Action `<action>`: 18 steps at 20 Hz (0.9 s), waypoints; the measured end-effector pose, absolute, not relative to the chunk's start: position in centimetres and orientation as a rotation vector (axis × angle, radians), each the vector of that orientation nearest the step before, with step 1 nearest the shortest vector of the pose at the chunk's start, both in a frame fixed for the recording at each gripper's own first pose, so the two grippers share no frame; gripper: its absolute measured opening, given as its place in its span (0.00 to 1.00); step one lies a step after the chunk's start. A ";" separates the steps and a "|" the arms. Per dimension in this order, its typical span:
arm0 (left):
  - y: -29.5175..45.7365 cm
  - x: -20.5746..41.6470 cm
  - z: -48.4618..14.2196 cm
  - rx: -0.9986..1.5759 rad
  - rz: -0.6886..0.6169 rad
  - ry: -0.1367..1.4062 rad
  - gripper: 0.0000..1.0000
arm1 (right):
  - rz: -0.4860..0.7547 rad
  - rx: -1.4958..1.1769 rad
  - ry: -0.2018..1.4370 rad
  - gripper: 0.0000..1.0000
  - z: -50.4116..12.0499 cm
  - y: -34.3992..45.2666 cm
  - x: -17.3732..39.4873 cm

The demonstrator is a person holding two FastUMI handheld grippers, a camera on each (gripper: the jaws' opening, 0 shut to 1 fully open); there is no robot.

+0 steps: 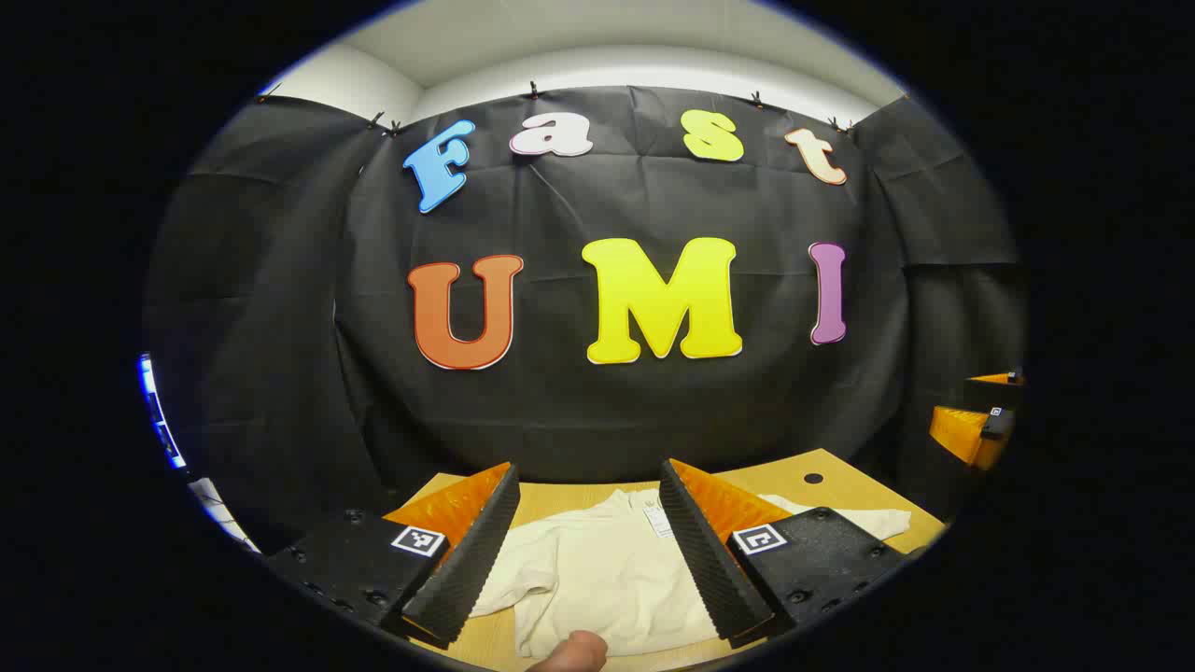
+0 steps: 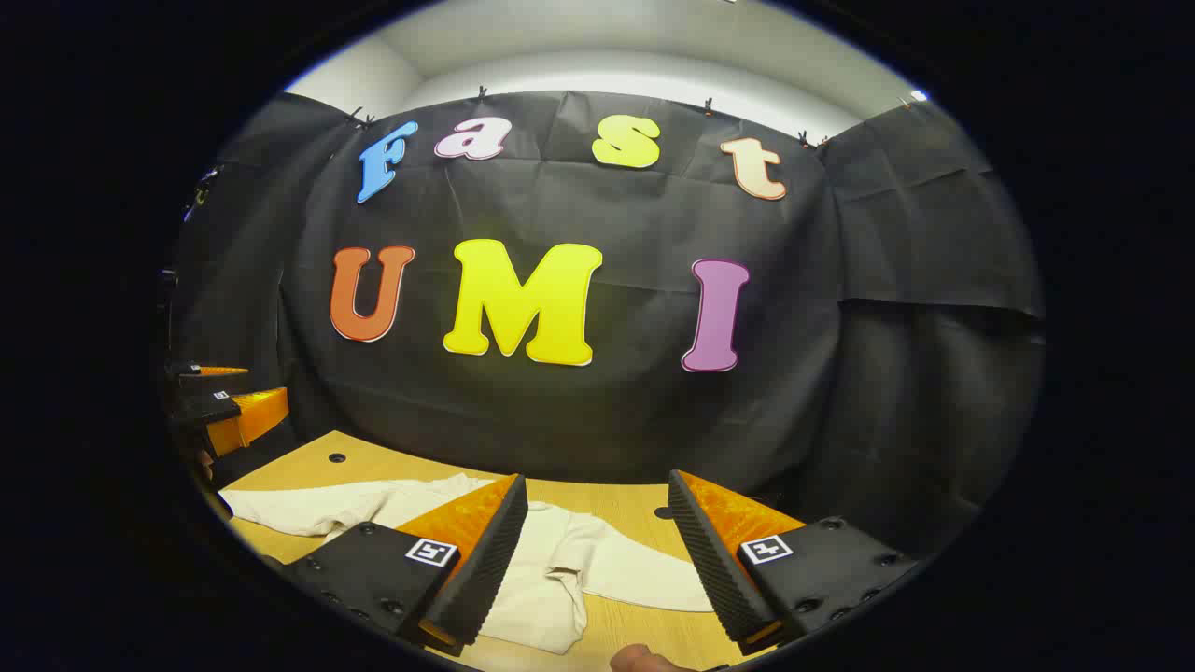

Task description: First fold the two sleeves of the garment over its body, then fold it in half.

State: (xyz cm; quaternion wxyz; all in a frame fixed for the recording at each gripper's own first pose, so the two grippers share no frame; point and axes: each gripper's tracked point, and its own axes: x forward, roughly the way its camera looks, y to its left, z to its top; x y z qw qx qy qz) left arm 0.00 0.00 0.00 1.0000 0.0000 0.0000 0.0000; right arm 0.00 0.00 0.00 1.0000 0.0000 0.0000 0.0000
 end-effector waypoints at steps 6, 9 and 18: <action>-0.5 0.1 -0.6 0.000 0.004 0.020 0.96 | 0.015 -0.005 0.011 0.94 -0.6 0.0 0.2; -0.5 0.2 -0.5 0.005 0.007 0.024 0.96 | 0.023 -0.003 0.017 0.94 -1.1 0.0 0.3; -1.5 0.3 -0.3 0.003 -0.006 0.028 0.96 | 0.031 0.011 0.029 0.94 -1.6 -0.6 0.6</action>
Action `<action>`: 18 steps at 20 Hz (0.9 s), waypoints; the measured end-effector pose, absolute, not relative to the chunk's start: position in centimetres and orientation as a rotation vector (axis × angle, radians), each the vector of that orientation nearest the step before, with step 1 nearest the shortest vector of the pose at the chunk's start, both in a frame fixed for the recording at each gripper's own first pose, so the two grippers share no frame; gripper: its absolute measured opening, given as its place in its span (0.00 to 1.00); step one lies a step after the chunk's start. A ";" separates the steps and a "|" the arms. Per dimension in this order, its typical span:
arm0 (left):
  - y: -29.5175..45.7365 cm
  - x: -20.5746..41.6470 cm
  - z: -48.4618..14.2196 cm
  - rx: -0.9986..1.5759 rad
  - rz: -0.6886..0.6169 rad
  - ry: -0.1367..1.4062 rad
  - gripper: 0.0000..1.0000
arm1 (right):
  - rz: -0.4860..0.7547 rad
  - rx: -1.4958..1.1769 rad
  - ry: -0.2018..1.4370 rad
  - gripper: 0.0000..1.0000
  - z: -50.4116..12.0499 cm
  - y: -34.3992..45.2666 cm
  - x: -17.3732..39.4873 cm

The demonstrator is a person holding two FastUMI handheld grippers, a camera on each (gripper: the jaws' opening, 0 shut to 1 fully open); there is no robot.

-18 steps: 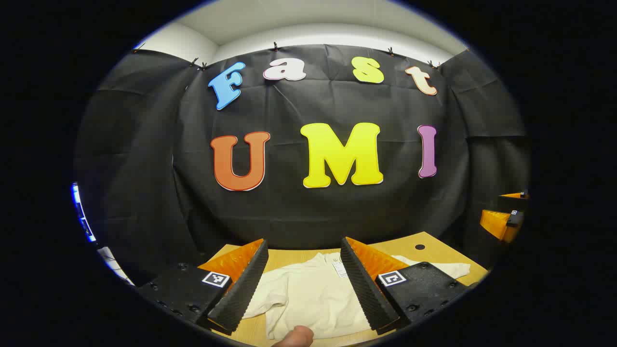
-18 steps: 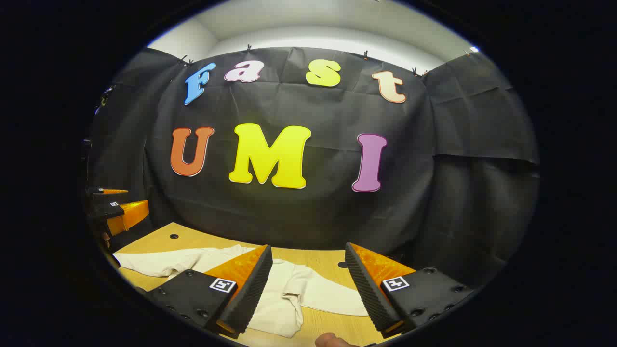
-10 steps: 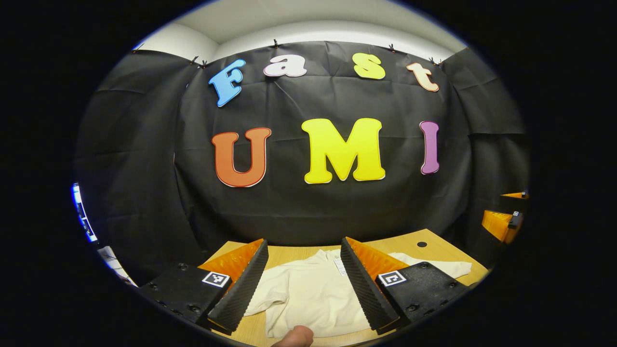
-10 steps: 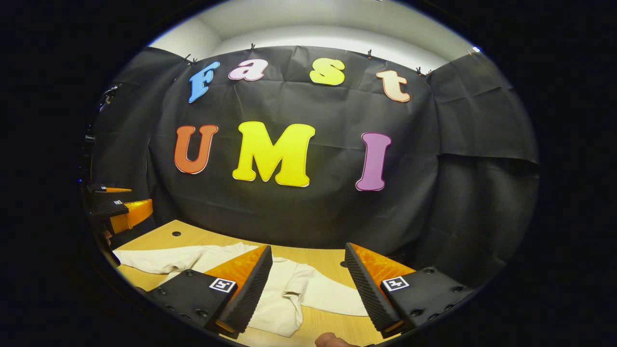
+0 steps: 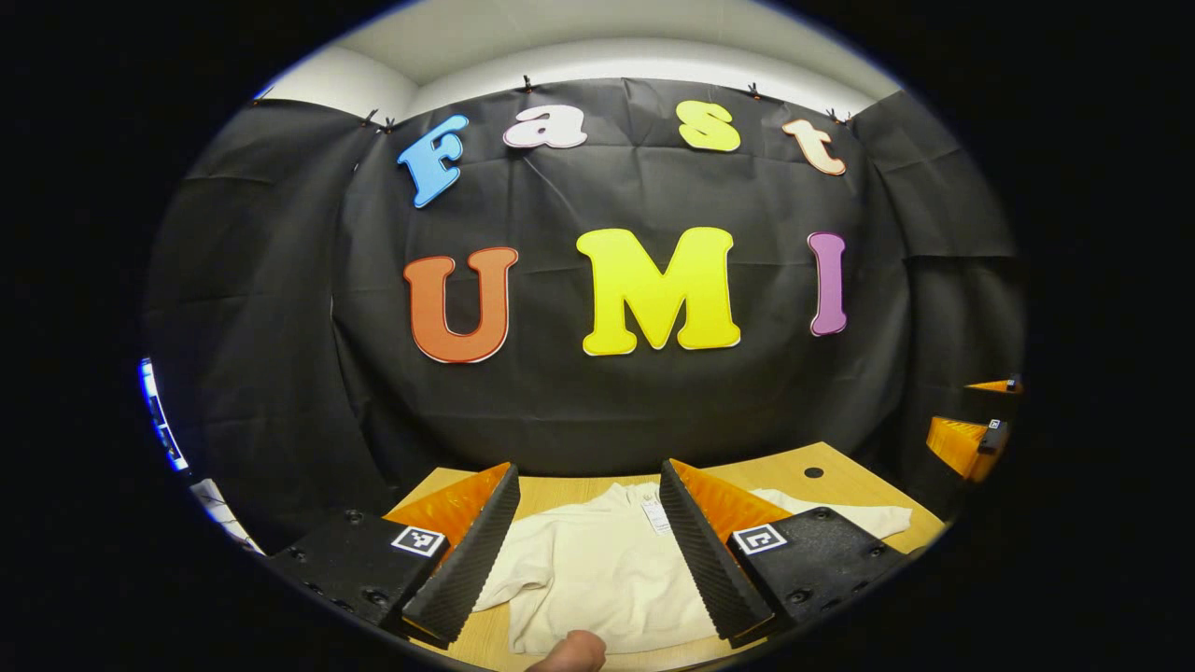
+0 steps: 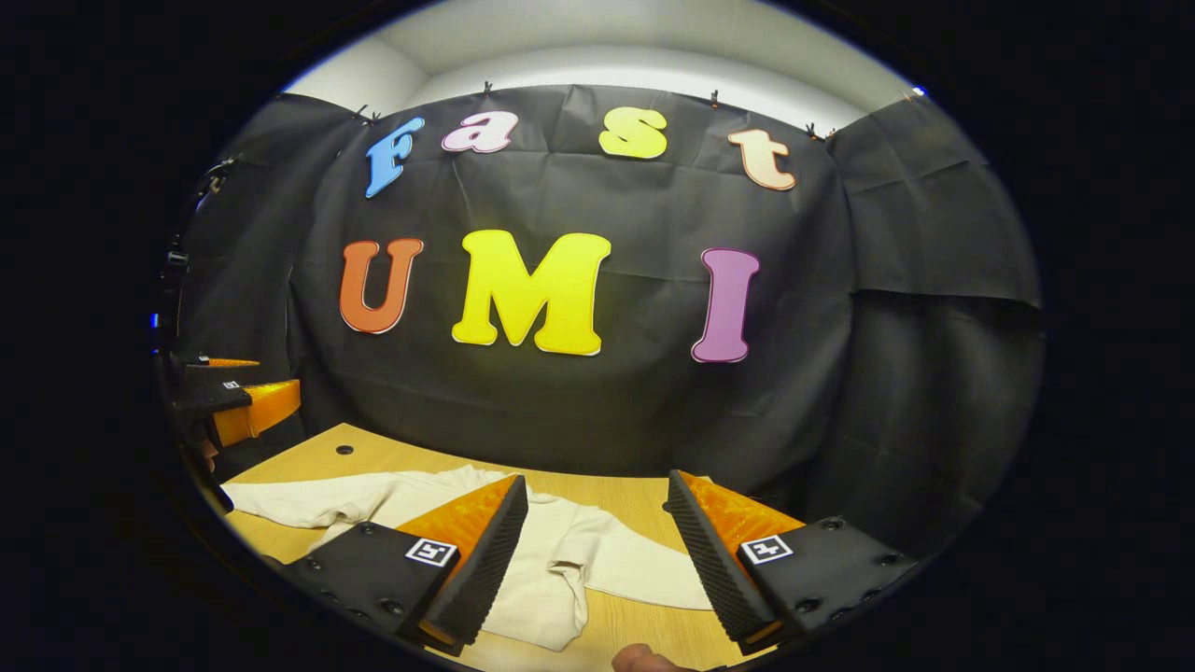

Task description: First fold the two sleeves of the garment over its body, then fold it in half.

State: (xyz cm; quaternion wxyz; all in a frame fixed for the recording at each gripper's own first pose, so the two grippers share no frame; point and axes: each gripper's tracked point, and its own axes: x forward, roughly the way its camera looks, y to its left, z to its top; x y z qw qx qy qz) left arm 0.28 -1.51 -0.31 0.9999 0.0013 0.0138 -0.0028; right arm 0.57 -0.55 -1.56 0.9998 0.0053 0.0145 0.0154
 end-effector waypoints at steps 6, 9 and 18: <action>-2.3 0.3 -0.6 -0.002 -0.009 0.036 0.96 | 0.028 -0.001 0.028 0.94 -1.9 -1.4 0.8; -1.6 0.0 -0.4 -0.013 0.036 0.024 0.96 | 0.000 -0.009 0.042 0.94 -3.6 -3.4 1.9; -5.3 -1.0 0.3 0.000 -0.002 0.011 0.96 | -0.279 -0.049 0.234 0.95 -17.7 -21.7 7.7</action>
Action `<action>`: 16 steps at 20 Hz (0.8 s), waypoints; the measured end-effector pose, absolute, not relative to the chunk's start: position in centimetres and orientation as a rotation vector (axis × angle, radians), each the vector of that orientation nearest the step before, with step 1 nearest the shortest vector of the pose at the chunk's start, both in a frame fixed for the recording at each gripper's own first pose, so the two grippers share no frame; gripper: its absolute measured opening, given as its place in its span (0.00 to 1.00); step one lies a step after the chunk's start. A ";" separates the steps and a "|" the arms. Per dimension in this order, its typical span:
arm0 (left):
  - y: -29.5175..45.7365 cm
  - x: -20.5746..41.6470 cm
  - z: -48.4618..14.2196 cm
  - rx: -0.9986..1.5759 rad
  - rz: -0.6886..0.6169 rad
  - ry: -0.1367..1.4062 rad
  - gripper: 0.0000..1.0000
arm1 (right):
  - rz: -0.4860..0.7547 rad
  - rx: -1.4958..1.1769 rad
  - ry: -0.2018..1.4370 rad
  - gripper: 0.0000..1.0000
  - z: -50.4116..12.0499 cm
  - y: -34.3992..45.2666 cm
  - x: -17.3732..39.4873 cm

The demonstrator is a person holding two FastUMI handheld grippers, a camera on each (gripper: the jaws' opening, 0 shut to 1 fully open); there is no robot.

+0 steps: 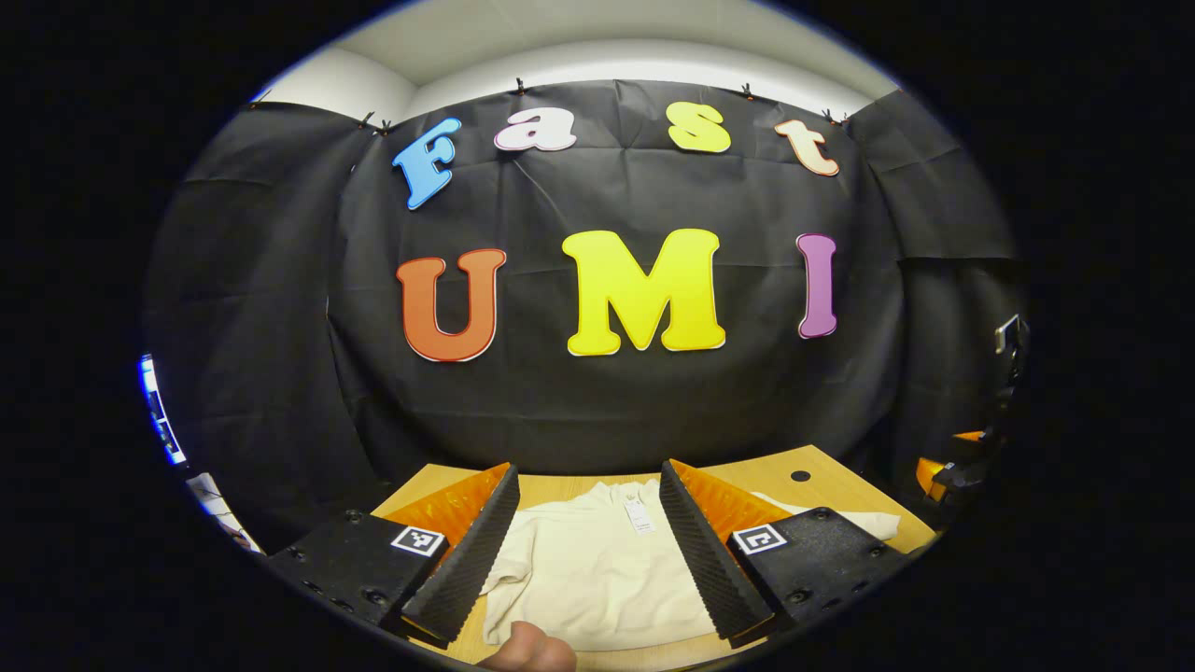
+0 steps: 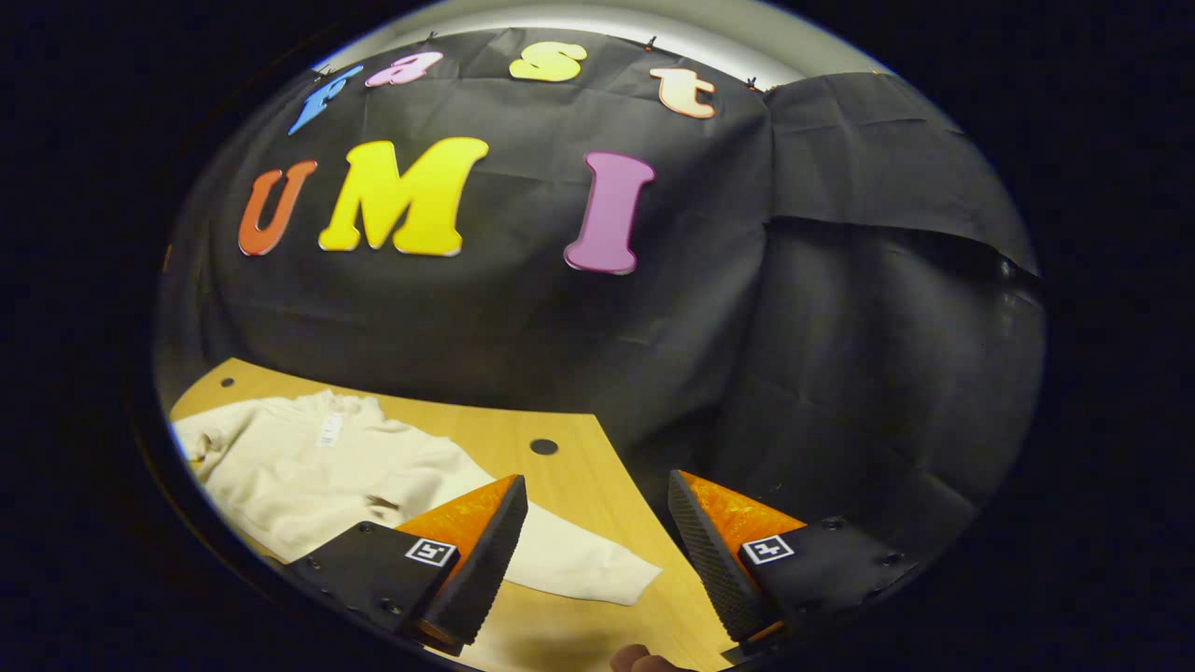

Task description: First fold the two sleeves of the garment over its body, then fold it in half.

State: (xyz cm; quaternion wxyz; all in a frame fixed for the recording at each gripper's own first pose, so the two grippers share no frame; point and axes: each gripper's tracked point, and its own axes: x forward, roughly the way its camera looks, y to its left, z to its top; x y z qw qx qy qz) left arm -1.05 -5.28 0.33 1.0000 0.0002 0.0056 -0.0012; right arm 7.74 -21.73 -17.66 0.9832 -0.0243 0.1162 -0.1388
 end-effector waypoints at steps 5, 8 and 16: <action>-6.7 -2.2 0.1 -0.009 0.063 0.006 0.95 | -0.301 -0.036 0.429 0.95 -27.9 -27.4 9.9; -6.8 -3.1 0.1 0.004 0.123 0.015 0.96 | -0.262 0.002 0.551 0.95 -32.9 -27.4 10.9; -6.2 -6.2 0.6 0.026 0.219 0.004 0.96 | -0.230 0.125 0.752 0.95 -39.2 -26.6 10.9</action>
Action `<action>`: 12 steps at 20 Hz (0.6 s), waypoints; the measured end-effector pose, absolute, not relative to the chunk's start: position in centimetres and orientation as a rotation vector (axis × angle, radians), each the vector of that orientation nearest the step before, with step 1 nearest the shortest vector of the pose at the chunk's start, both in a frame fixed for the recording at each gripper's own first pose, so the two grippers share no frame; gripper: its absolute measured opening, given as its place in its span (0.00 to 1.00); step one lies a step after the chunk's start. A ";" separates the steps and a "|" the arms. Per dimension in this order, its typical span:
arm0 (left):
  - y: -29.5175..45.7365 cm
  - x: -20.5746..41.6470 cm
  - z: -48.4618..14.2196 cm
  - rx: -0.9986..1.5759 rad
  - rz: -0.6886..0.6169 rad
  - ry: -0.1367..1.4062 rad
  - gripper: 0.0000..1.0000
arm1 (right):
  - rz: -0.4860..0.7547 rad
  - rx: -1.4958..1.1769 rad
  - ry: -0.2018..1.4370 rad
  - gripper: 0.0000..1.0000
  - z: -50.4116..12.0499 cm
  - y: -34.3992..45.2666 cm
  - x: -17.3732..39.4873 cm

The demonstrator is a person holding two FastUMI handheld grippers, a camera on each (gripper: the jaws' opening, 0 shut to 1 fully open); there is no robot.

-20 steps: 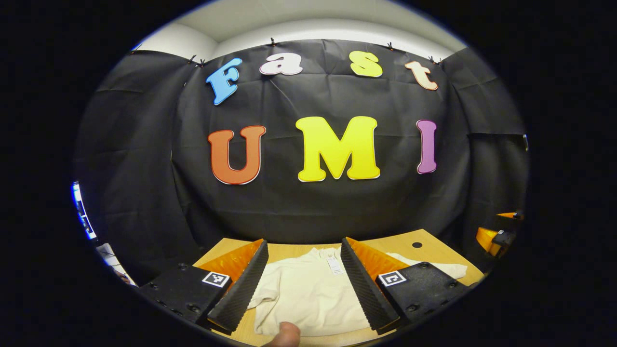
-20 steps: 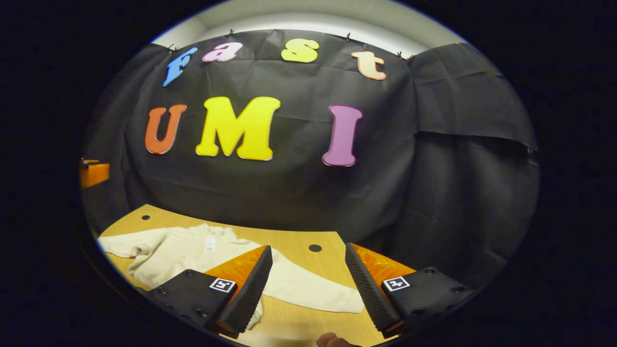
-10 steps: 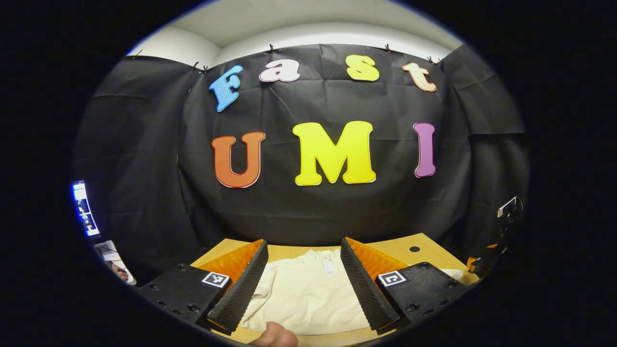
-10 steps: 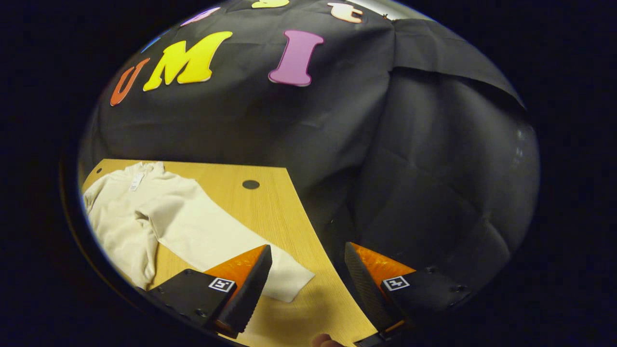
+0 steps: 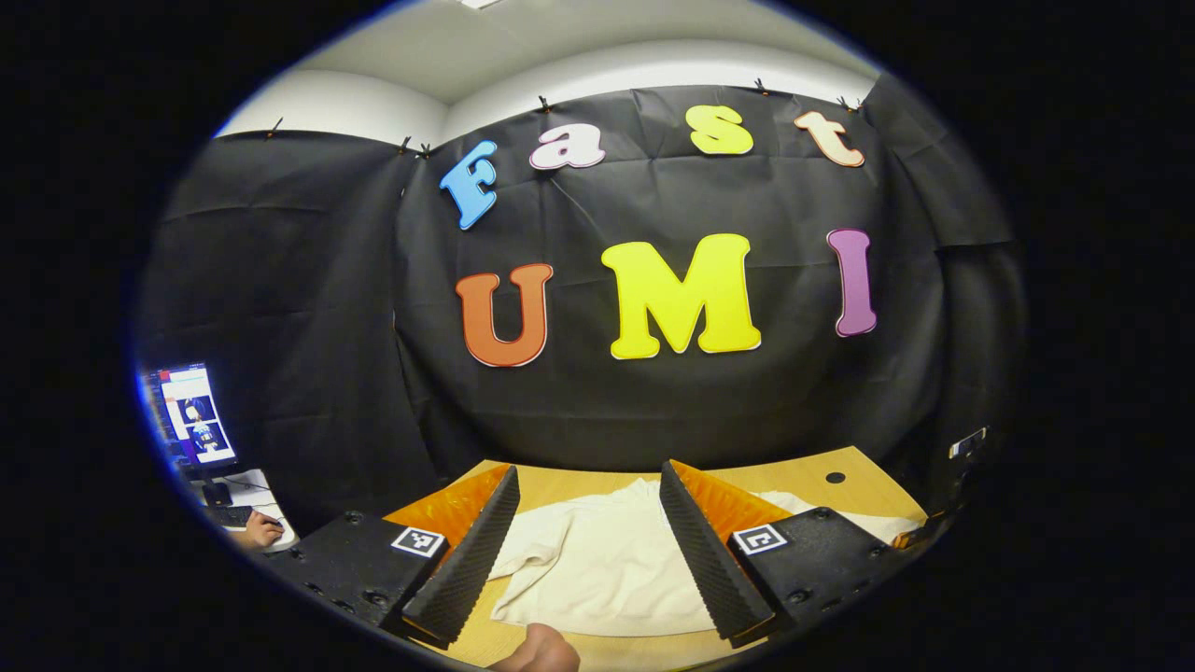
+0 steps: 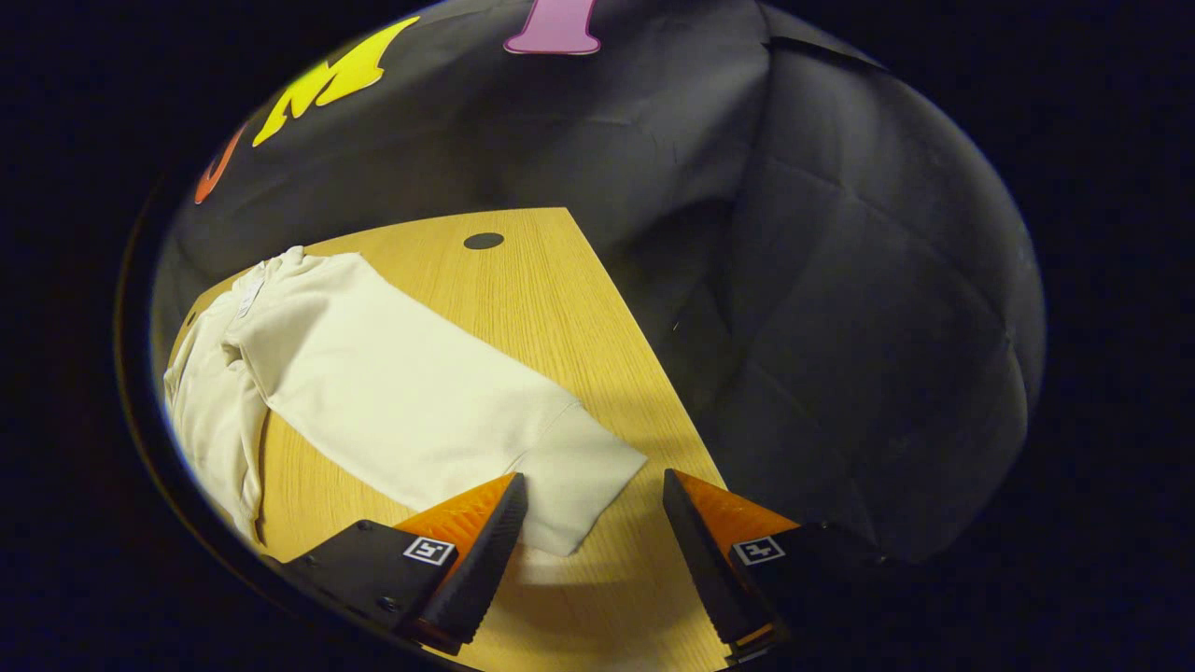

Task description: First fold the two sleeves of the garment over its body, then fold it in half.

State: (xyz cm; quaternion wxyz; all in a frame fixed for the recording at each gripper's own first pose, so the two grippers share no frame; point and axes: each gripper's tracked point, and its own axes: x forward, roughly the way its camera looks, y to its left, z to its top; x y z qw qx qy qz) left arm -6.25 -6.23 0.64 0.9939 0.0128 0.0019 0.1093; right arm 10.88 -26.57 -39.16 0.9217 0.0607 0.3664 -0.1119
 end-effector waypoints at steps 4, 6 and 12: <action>-4.6 -6.7 -0.5 -0.002 0.243 0.031 0.96 | -0.223 0.289 0.838 0.63 -39.5 -25.5 11.0; -3.6 -6.9 -1.0 -0.026 0.254 0.053 0.96 | -0.229 0.282 0.860 0.58 -39.6 -25.6 10.7; -1.6 -6.5 -0.7 -0.030 0.247 0.046 0.96 | -0.231 0.327 0.912 0.36 -39.4 -24.1 10.9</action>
